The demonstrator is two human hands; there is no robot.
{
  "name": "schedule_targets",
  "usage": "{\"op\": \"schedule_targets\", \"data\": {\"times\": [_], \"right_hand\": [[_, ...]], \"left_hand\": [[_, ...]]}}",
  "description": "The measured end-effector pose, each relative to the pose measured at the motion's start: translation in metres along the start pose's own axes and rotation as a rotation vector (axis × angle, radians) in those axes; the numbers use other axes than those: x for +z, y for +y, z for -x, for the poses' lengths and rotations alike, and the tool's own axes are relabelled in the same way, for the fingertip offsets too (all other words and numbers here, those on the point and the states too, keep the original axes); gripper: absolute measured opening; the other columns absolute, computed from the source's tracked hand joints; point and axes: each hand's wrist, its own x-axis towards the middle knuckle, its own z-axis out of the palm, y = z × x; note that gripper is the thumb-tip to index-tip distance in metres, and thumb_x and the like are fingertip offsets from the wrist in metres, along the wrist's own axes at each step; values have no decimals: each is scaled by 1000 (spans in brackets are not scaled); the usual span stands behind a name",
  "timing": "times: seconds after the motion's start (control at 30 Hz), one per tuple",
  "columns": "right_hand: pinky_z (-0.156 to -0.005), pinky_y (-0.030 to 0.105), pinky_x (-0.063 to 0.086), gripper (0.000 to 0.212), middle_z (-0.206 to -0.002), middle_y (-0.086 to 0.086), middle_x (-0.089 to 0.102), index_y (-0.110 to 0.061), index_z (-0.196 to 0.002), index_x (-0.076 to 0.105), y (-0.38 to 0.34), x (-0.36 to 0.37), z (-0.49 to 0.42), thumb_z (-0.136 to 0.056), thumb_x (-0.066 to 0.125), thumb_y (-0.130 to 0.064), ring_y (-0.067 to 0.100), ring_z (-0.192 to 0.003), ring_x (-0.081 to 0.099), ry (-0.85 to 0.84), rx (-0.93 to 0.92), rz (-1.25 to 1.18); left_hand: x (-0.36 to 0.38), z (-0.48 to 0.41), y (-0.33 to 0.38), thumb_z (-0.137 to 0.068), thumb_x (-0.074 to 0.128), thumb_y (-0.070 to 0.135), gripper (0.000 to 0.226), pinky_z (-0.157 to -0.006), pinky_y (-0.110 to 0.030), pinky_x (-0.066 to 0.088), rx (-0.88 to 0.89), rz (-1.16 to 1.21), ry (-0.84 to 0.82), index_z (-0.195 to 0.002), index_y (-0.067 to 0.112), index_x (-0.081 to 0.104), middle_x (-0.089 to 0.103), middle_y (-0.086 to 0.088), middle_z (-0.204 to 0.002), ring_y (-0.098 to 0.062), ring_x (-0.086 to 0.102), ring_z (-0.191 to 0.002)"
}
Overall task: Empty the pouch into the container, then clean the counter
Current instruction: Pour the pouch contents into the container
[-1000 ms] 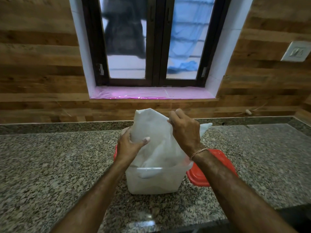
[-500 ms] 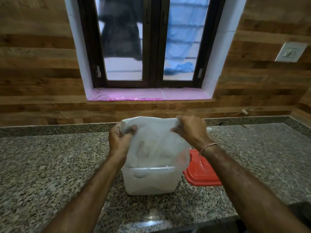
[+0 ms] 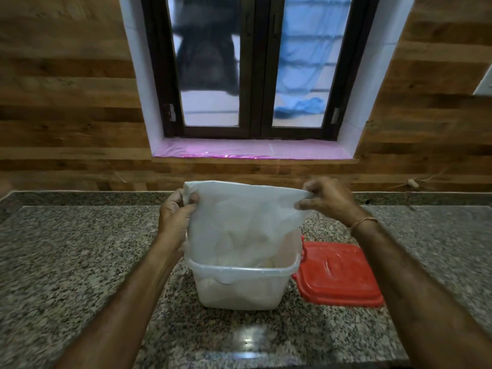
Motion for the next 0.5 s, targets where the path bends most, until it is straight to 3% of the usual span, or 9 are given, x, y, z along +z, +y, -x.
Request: {"op": "schedule_targets", "data": {"times": [0.07, 0.17, 0.27, 0.33, 0.5], "right_hand": [[-57, 35, 49, 35, -63, -6, 64, -22, -62, 62, 11, 6, -2, -70, 88, -44, 15, -62, 60, 111, -34, -36], [-57, 34, 45, 38, -63, -7, 62, -21, -64, 59, 16, 14, -5, -73, 84, -48, 13, -62, 56, 202, -79, -132], [-79, 39, 55, 36, -89, -10, 75, -28, -90, 72, 18, 11, -7, -73, 81, -58, 13, -82, 69, 36, -96, -98], [-87, 40, 58, 43, -103, -11, 76, -28, -107, 75, 23, 13, -8, -72, 86, -50, 11, -88, 71, -135, -91, -120], [-71, 32, 63, 27, -92, -3, 76, -16, -91, 77, 40, 24, -17, -76, 86, -37, 15, -85, 74, -99, -92, -466]], "left_hand": [[6, 0, 0, -94, 65, 0, 16, -70, -30, 60, 48, -99, -31, -105, 10, 71, 76, -5, -95, -16, 71, -81], [13, -3, 6, -97, 59, -2, 16, -63, -26, 60, 78, -81, 42, -94, 11, 67, 76, 6, -82, -7, 70, -72], [11, -7, 8, -98, 61, 2, 19, -59, -22, 59, 71, -13, 118, -87, 17, 62, 74, 11, -73, -3, 68, -67], [5, -8, 6, -96, 64, 5, 18, -59, -21, 58, 58, 18, 156, -86, 19, 62, 72, 12, -72, -4, 65, -67], [1, -6, -1, -96, 62, 0, 23, -63, -22, 58, 39, 35, 237, -83, 19, 62, 72, 13, -73, -4, 65, -69]]}}
